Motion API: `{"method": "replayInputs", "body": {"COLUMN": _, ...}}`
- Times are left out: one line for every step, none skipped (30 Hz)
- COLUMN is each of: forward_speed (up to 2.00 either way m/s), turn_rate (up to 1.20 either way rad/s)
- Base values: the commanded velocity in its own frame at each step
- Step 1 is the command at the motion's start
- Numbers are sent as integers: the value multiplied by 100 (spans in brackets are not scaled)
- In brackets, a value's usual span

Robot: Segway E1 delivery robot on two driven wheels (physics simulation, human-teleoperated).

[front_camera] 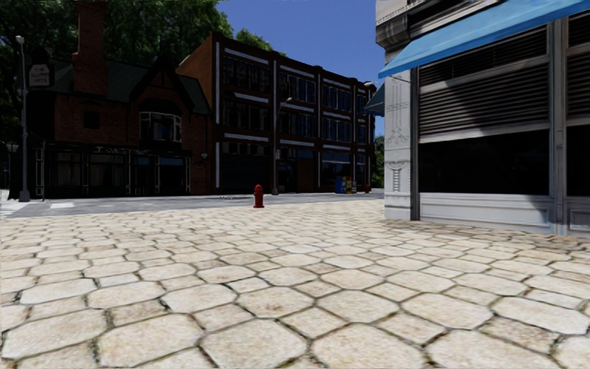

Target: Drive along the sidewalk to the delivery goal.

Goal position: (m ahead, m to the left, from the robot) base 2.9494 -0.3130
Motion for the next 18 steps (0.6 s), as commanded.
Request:
{"method": "replayInputs", "body": {"forward_speed": 175, "turn_rate": -5}}
{"method": "replayInputs", "body": {"forward_speed": 175, "turn_rate": 0}}
{"method": "replayInputs", "body": {"forward_speed": 175, "turn_rate": 0}}
{"method": "replayInputs", "body": {"forward_speed": 175, "turn_rate": 0}}
{"method": "replayInputs", "body": {"forward_speed": 175, "turn_rate": 0}}
{"method": "replayInputs", "body": {"forward_speed": 175, "turn_rate": 0}}
{"method": "replayInputs", "body": {"forward_speed": 175, "turn_rate": 0}}
{"method": "replayInputs", "body": {"forward_speed": 175, "turn_rate": 0}}
{"method": "replayInputs", "body": {"forward_speed": 175, "turn_rate": 0}}
{"method": "replayInputs", "body": {"forward_speed": 175, "turn_rate": 0}}
{"method": "replayInputs", "body": {"forward_speed": 175, "turn_rate": 0}}
{"method": "replayInputs", "body": {"forward_speed": 175, "turn_rate": 0}}
{"method": "replayInputs", "body": {"forward_speed": 175, "turn_rate": 0}}
{"method": "replayInputs", "body": {"forward_speed": 175, "turn_rate": -43}}
{"method": "replayInputs", "body": {"forward_speed": 175, "turn_rate": -93}}
{"method": "replayInputs", "body": {"forward_speed": 175, "turn_rate": -93}}
{"method": "replayInputs", "body": {"forward_speed": 175, "turn_rate": -120}}
{"method": "replayInputs", "body": {"forward_speed": 175, "turn_rate": -120}}
